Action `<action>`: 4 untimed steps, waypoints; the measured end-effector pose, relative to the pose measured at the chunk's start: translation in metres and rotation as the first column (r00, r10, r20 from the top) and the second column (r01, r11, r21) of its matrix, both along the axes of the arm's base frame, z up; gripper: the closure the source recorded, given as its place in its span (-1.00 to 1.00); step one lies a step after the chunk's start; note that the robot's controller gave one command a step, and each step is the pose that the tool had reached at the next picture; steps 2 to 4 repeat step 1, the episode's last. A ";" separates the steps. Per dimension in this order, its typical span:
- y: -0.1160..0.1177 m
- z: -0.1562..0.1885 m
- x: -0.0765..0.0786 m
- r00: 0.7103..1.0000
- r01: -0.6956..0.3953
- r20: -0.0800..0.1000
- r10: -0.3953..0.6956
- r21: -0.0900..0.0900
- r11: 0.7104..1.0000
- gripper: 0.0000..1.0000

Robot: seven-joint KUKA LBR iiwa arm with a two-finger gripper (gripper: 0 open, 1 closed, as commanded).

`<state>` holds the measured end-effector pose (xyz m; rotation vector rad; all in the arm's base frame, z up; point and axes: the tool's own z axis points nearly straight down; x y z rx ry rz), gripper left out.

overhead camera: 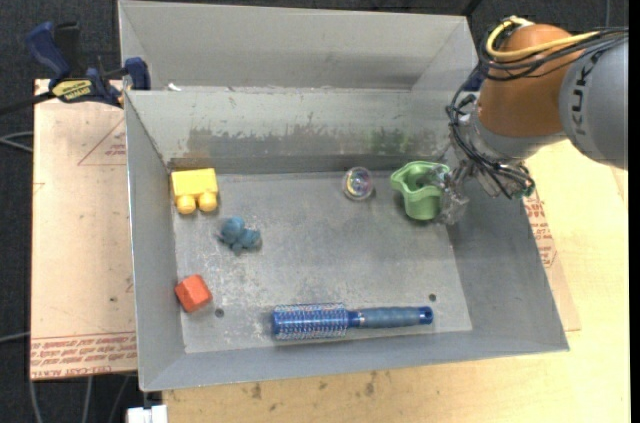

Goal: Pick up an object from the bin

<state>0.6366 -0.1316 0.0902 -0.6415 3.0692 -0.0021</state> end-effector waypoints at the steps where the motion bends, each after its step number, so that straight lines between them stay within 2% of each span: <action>1: -0.002 0.155 0.006 1.000 0.003 0.007 -0.003 -0.002 1.000 1.00; 4: -0.002 0.155 0.006 1.000 0.003 0.007 -0.003 -0.002 1.000 1.00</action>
Offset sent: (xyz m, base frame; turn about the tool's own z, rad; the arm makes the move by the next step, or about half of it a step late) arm 0.0038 -0.0025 0.1491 0.0011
